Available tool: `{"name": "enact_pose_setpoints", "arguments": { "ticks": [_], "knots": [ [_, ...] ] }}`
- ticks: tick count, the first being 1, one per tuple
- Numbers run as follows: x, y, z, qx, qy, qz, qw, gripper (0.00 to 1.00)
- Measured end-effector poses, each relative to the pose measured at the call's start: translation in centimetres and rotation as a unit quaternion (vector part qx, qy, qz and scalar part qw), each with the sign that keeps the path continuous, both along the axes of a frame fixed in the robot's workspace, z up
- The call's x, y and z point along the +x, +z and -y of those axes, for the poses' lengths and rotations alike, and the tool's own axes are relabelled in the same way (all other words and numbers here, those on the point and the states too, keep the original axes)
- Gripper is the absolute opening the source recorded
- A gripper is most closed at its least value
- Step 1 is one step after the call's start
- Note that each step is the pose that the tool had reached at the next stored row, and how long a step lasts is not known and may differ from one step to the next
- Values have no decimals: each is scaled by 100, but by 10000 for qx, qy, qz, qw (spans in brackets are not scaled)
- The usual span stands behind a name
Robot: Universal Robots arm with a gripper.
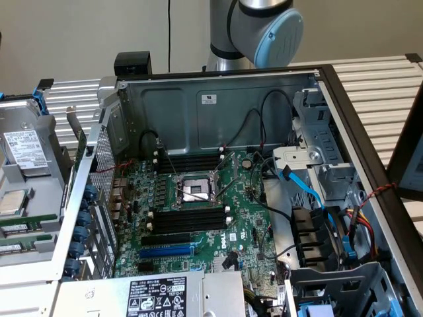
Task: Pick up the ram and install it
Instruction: 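Pick up the ram and move it above insertion slot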
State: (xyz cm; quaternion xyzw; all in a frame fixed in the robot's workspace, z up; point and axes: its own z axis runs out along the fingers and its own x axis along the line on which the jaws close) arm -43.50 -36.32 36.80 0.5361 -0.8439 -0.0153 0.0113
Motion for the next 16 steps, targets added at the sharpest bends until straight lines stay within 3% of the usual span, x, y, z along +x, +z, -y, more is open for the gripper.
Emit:
{"name": "enact_pose_setpoints", "arguments": {
  "ticks": [4, 8, 12, 16],
  "knots": [
    [-2, -4, 0, 0, 360, -1, 9994, 11],
    [-2, -8, 0, 0, 725, 0, 9974, 11],
    [-3, -10, 0, 0, 1088, 0, 9941, 11],
    [-5, -11, 0, 0, 1450, 0, 9894, 11]
  ]
}}
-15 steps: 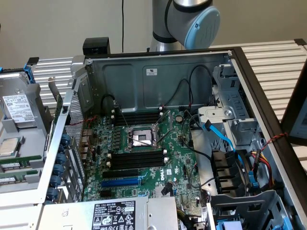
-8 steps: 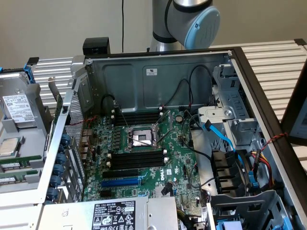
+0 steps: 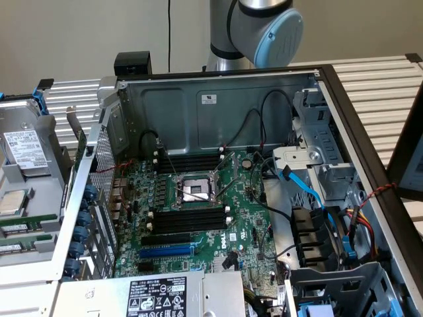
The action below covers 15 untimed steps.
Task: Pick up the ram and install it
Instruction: 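Pick up the ram and move it above insertion slot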
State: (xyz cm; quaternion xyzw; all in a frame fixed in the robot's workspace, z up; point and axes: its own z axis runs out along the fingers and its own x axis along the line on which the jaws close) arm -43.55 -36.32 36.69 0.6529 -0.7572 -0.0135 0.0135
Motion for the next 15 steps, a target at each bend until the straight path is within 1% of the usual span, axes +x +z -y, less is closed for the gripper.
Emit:
{"name": "enact_pose_setpoints", "arguments": {
  "ticks": [2, 6, 12, 15],
  "knots": [
    [-1, 0, 0, 0, 183, 0, 9998, 11],
    [-9, -2, 1, 1, 478, 1, 9989, 11],
    [-78, -5, 9, 0, 623, 5, 9981, 11],
    [-87, -5, 18, 0, 745, 5, 9972, 11]
  ]
}}
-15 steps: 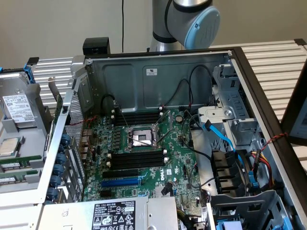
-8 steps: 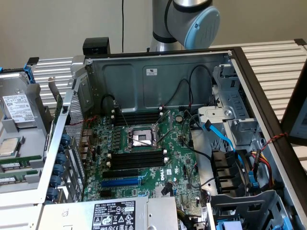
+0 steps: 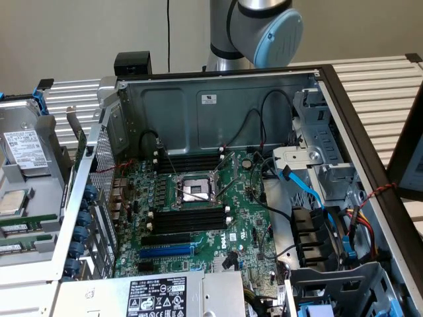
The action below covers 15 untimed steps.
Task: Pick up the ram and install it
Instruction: 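Pick up the ram and move it above insertion slot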
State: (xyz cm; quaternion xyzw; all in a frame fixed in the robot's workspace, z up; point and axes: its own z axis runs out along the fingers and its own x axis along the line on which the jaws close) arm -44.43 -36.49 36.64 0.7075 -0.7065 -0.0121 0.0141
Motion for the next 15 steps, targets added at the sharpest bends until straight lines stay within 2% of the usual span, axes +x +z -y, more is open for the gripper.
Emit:
{"name": "enact_pose_setpoints", "arguments": {
  "ticks": [5, 10, 15],
  "knots": [
    [-9, -6, 18, -1, 263, 0, 9997, 11],
    [-9, -25, 41, -6, 368, 0, 9993, 11],
    [-9, -50, 97, -18, 420, -1, 9991, 11]
  ]
}}
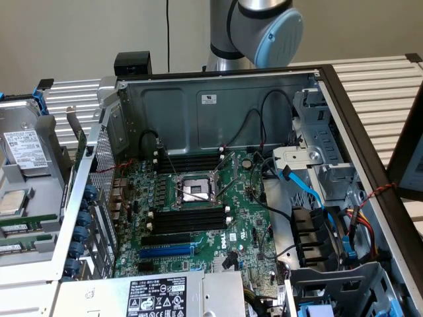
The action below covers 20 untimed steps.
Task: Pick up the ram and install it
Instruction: 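Pick up the ram and move it above insertion slot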
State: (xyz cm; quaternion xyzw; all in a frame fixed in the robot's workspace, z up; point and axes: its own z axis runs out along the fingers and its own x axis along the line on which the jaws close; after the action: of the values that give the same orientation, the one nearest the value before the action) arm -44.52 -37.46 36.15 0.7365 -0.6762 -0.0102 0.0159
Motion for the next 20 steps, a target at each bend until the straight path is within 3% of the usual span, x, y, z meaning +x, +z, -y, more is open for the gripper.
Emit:
{"name": "enact_pose_setpoints", "arguments": {
  "ticks": [8, 12, 17, 20],
  "knots": [
    [0, -92, 15, -70, 53, 0, 10000, 11],
    [0, -147, 32, -80, 77, 0, 9999, 11],
    [4, -227, 72, -84, 97, 0, 9999, 31],
    [13, -272, 99, -89, 113, 0, 9999, 31]
  ]
}}
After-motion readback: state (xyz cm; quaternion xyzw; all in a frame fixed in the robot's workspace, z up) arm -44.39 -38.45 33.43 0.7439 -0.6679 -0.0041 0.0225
